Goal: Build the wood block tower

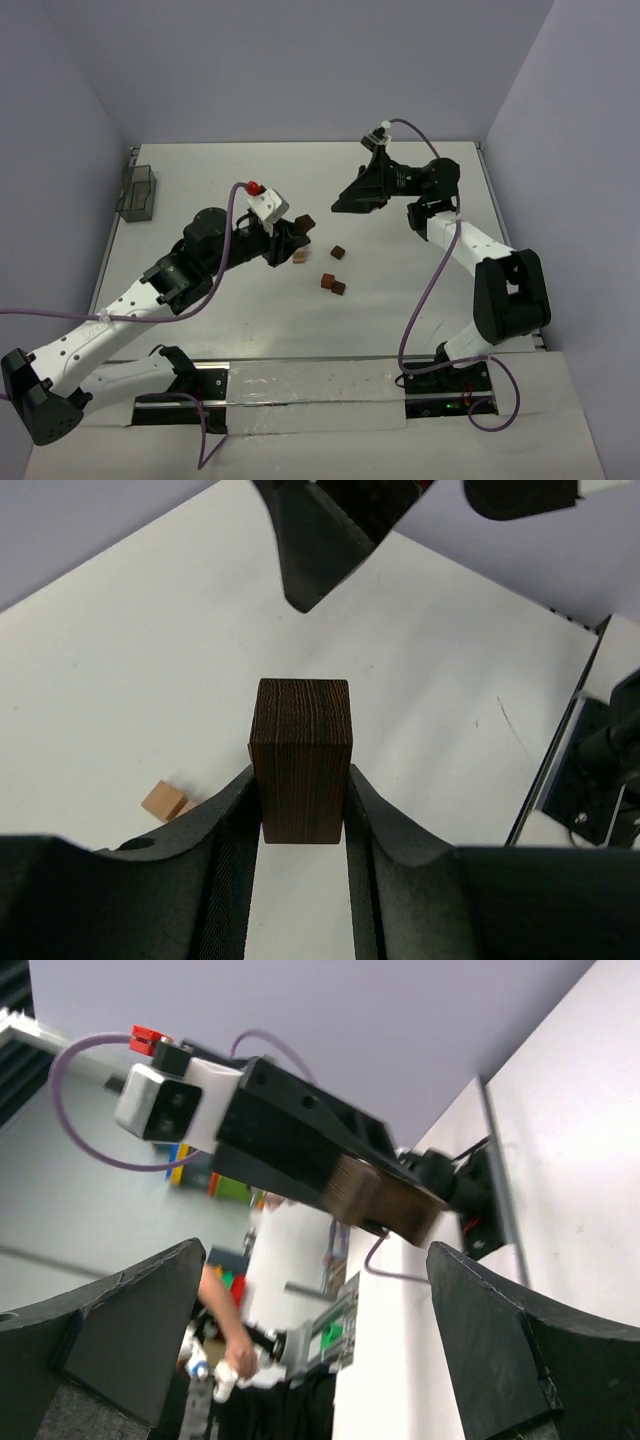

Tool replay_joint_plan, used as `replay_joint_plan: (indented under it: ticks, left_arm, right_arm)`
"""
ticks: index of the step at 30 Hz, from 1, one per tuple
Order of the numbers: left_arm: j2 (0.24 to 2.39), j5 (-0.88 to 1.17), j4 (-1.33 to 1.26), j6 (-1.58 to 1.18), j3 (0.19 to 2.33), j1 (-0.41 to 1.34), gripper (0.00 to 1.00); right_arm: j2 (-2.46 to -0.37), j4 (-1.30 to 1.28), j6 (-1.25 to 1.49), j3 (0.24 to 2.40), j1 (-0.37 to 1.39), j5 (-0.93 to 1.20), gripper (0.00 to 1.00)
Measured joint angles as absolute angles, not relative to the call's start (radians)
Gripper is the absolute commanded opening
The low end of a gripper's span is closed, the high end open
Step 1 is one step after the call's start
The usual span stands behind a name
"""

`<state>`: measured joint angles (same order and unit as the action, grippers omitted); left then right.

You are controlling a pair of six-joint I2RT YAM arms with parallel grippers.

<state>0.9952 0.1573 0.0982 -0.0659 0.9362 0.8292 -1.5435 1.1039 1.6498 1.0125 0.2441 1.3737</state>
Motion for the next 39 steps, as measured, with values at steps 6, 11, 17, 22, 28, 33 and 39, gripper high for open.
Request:
replay_joint_plan:
  ticks: [6, 11, 17, 22, 28, 33, 39]
  left_arm:
    - [1.184, 0.077, 0.446, -0.232, 1.245, 0.772, 0.00]
    - [1.399, 0.108, 0.611, -0.371, 1.412, 0.654, 0.00]
    - [1.573, 0.115, 0.740, -0.493, 1.510, 0.587, 0.00]
    - [1.663, 0.128, 0.809, -0.523, 1.539, 0.536, 0.00]
    - [1.742, 0.117, 0.852, -0.521, 1.516, 0.426, 0.00]
    - [1.789, 0.086, 0.863, -0.511, 1.516, 0.433, 0.00]
    - [1.829, 0.018, 0.863, -0.500, 1.516, 0.437, 0.00]
  right_arm:
    - [-1.513, 0.223, 0.950, 1.279, 0.154, 1.116, 1.00]
    - [-1.408, -0.236, 0.503, 1.383, 0.171, 0.778, 1.00]
    - [-1.343, -0.442, 0.295, 1.360, 0.175, 0.600, 1.00]
    - [-1.343, -0.506, 0.225, 1.331, 0.175, 0.536, 1.00]
    - [-1.344, -0.526, 0.199, 1.316, 0.175, 0.517, 1.00]
    - [-1.344, -0.525, 0.188, 1.311, 0.175, 0.517, 1.00]
    - [-1.344, -0.528, 0.184, 1.301, 0.175, 0.519, 1.00]
